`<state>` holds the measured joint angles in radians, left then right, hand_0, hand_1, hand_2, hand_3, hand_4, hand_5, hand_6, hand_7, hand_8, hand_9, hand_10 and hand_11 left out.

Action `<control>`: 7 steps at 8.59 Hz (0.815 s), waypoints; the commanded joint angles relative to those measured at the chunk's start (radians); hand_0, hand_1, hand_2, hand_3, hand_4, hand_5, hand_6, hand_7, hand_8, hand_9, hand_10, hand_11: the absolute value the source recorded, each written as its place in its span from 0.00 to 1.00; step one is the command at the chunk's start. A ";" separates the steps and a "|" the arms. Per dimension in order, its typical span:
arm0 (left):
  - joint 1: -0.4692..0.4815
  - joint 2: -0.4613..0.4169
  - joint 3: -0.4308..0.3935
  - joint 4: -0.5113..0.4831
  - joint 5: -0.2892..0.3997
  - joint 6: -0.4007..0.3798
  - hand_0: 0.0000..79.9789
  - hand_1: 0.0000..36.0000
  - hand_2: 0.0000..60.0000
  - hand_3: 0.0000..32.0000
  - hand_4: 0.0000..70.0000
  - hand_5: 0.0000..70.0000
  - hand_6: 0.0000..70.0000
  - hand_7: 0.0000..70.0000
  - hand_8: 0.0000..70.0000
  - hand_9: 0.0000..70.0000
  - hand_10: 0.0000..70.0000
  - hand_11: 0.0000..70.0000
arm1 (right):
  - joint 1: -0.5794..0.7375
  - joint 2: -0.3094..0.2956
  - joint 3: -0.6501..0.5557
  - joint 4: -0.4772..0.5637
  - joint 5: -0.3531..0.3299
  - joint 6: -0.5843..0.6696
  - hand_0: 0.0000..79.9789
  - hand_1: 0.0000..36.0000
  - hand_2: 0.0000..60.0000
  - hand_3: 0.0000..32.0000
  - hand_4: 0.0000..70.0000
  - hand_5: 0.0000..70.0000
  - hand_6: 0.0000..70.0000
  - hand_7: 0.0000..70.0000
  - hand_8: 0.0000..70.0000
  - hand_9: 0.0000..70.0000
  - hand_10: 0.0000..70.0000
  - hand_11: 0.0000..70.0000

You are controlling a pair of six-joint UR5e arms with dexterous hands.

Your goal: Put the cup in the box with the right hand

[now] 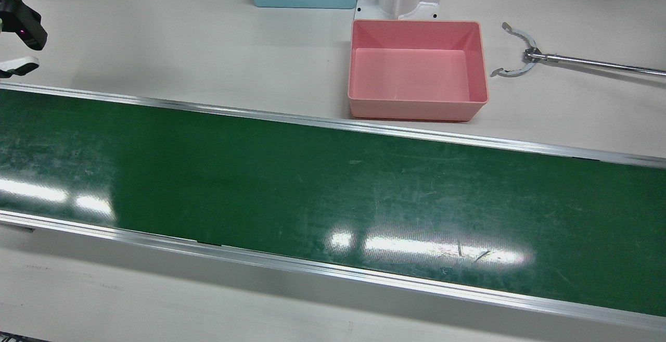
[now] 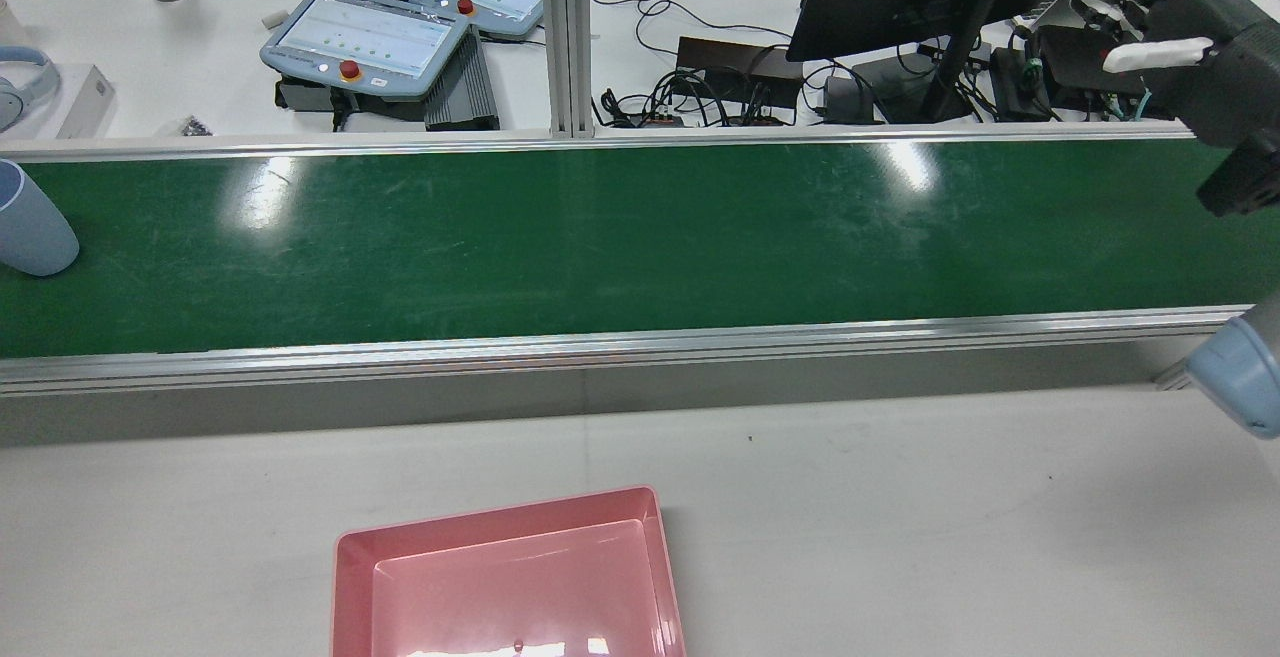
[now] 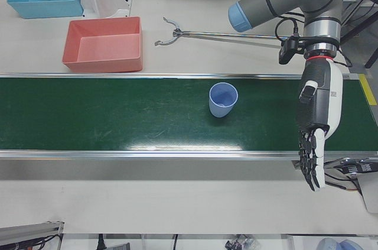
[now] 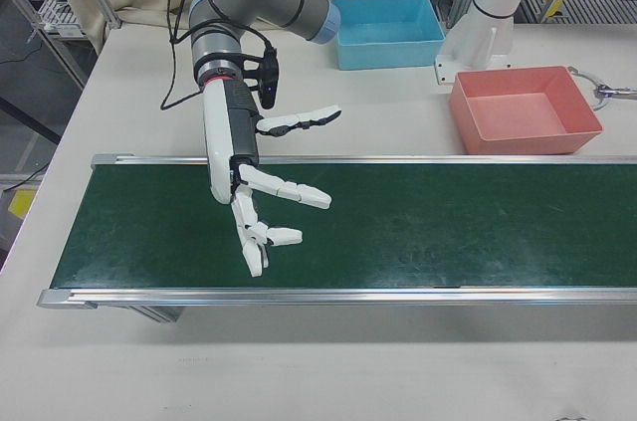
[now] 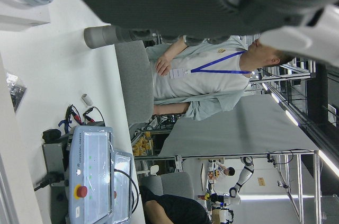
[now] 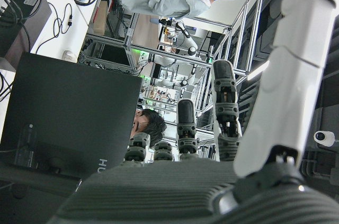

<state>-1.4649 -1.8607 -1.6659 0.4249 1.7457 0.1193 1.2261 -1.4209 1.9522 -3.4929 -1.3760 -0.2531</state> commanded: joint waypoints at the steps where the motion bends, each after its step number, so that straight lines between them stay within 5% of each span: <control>1: 0.002 0.000 0.000 0.000 0.000 0.000 0.00 0.00 0.00 0.00 0.00 0.00 0.00 0.00 0.00 0.00 0.00 0.00 | 0.000 0.000 -0.001 0.000 0.000 0.000 0.70 0.35 0.00 0.00 0.48 0.08 0.13 0.58 0.02 0.12 0.09 0.15; 7: 0.000 0.000 0.000 0.000 0.000 -0.001 0.00 0.00 0.00 0.00 0.00 0.00 0.00 0.00 0.00 0.00 0.00 0.00 | -0.001 0.000 0.002 0.000 0.000 0.000 0.70 0.35 0.00 0.00 0.49 0.08 0.13 0.61 0.02 0.13 0.09 0.16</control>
<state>-1.4647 -1.8607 -1.6659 0.4249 1.7457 0.1196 1.2244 -1.4182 1.9468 -3.4929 -1.3759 -0.2531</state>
